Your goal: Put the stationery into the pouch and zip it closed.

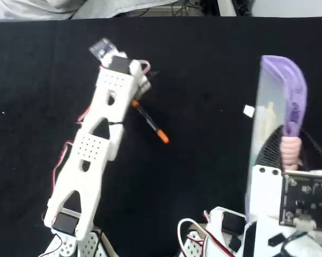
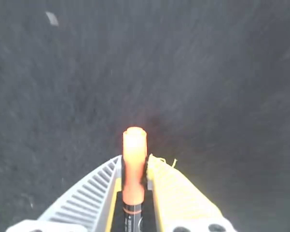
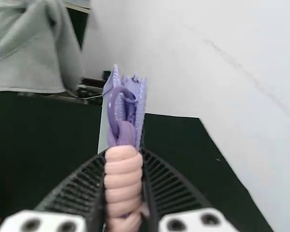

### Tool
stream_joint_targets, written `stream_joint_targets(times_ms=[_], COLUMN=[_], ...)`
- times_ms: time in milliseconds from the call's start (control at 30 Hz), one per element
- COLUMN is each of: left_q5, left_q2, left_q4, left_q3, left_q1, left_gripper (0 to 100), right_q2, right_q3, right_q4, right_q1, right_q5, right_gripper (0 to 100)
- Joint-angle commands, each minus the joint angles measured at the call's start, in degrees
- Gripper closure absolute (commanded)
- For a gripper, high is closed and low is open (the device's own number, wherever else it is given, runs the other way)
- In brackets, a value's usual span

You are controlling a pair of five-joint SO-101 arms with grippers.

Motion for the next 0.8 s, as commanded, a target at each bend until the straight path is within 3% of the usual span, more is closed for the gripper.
stream_joint_targets(times_ms=[0,167,533,767], left_q5=[-1.76,-1.85,-9.05,-17.23], left_q2=[-9.23,-16.53,-40.88,-50.55], left_q4=[0.35,0.35,-0.44,-4.04], left_q3=[-4.35,-6.11,-6.02,-6.02], left_q1=[-3.03,-6.02,-6.55,-6.02], left_gripper=[97,97,97,97], right_q2=[1.63,1.36,-1.89,-3.91], right_q3=[2.24,9.19,15.34,15.69], right_q4=[0.97,-4.40,-9.58,-9.67], right_q1=[-4.92,-11.69,-25.14,-31.91], right_q5=[-2.11,-3.69,-5.98,-5.89], right_gripper=[98.8,98.8,98.8,98.8])
